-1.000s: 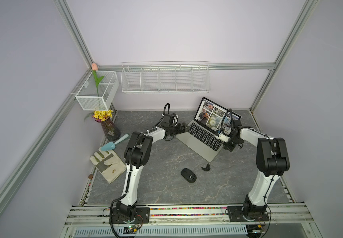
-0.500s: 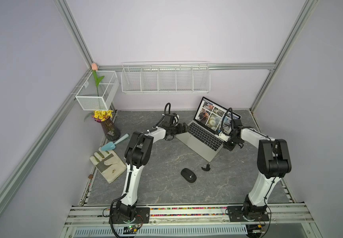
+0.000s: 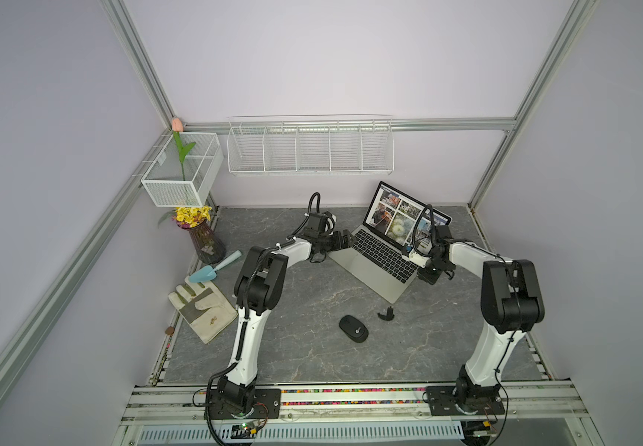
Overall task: Insert the wireless mouse receiver into the laptop
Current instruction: Insert the USB plug into the USB port.
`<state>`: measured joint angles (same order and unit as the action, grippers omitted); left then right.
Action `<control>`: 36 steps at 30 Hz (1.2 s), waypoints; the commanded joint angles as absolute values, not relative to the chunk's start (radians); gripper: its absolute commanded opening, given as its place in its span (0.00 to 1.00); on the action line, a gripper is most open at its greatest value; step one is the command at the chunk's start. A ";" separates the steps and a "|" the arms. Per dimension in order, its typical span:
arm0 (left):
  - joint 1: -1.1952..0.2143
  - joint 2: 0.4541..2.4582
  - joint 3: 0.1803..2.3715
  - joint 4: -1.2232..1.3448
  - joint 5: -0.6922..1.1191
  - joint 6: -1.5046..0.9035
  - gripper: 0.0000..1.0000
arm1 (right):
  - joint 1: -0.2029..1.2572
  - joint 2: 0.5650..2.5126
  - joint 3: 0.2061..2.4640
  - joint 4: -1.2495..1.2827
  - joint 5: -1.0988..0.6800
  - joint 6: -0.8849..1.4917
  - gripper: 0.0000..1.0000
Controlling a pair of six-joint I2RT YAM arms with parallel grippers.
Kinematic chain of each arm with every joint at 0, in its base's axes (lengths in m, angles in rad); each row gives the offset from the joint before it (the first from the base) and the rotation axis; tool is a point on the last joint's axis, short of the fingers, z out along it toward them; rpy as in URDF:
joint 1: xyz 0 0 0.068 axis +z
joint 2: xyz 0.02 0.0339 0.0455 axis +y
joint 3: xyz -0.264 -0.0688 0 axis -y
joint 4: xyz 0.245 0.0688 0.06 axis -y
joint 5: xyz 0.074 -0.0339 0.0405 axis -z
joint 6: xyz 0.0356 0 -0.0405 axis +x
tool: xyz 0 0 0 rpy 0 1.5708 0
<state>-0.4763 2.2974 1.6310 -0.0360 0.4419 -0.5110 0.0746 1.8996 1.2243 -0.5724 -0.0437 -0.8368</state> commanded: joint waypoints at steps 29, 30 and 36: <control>-0.466 2.361 1.618 -0.131 0.433 -0.520 0.99 | 0.035 1.836 1.098 -0.400 -0.141 -0.878 0.07; -0.467 2.365 1.620 -0.129 0.439 -0.521 0.99 | 0.039 1.837 1.094 -0.382 -0.144 -0.869 0.07; -0.501 2.387 1.623 -0.135 0.453 -0.524 0.99 | 0.073 1.884 1.107 -0.360 -0.094 -0.872 0.07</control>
<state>-0.4778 2.3100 1.6440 -0.0296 0.4538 -0.5083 0.0441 1.8370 1.1072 -0.4099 -0.0795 -0.8646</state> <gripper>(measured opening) 0.993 0.140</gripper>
